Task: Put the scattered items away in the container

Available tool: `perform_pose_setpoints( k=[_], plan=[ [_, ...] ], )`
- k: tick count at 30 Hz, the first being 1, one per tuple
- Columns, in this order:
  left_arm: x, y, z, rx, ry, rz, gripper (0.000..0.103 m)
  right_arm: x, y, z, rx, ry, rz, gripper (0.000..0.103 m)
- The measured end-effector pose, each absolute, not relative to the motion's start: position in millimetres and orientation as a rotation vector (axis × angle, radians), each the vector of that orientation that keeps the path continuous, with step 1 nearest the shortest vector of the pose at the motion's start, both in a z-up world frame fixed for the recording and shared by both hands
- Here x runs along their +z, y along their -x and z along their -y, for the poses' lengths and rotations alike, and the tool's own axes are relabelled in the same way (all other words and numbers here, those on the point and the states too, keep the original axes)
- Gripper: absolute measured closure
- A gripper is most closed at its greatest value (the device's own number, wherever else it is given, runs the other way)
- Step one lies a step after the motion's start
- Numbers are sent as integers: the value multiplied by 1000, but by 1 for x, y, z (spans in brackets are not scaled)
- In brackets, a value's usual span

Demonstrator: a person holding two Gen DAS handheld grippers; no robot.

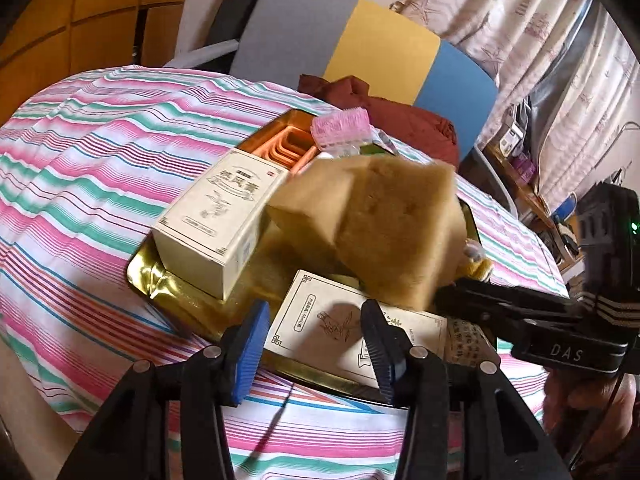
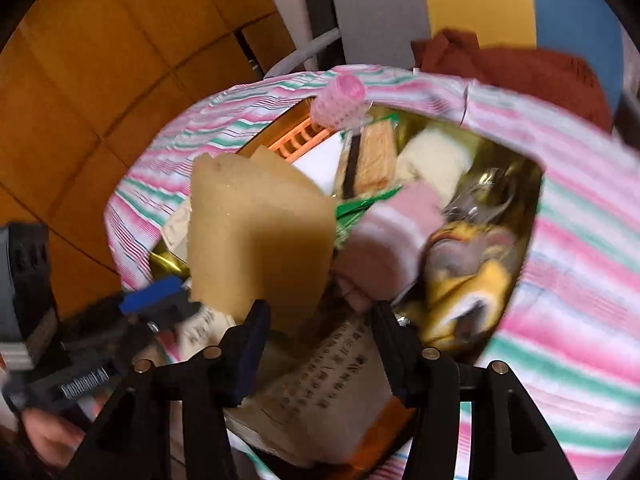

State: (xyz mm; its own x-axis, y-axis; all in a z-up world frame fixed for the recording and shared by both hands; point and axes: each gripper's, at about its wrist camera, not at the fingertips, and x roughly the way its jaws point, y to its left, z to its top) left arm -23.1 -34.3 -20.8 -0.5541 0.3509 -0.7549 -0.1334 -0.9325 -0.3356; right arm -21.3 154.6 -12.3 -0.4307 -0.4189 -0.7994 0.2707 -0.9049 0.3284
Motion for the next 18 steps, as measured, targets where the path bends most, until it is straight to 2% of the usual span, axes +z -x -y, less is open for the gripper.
perform_pose_setpoints(
  k=[2,5,11,13,14,16,18],
  plan=[
    [-18,22,37,2529,1303,367,54,-15,28,-143,-2353,-1378,138,49],
    [-10,21,45,2553,1295,391,52,-6,28,-148,-2330,-1388,173,49],
    [3,21,64,2609,1218,490,49,50,8,-170,-2451,-1134,259,47],
    [2,23,62,2616,1214,491,49,52,13,-158,-2472,-1086,223,48],
    [2,23,60,2615,1217,490,49,48,16,-152,-2474,-1100,189,50],
    [1,19,58,2614,1214,488,49,27,26,-128,-2401,-1191,105,64],
    [4,16,57,2610,1205,485,49,10,26,-115,-2381,-1236,53,65]
  ],
)
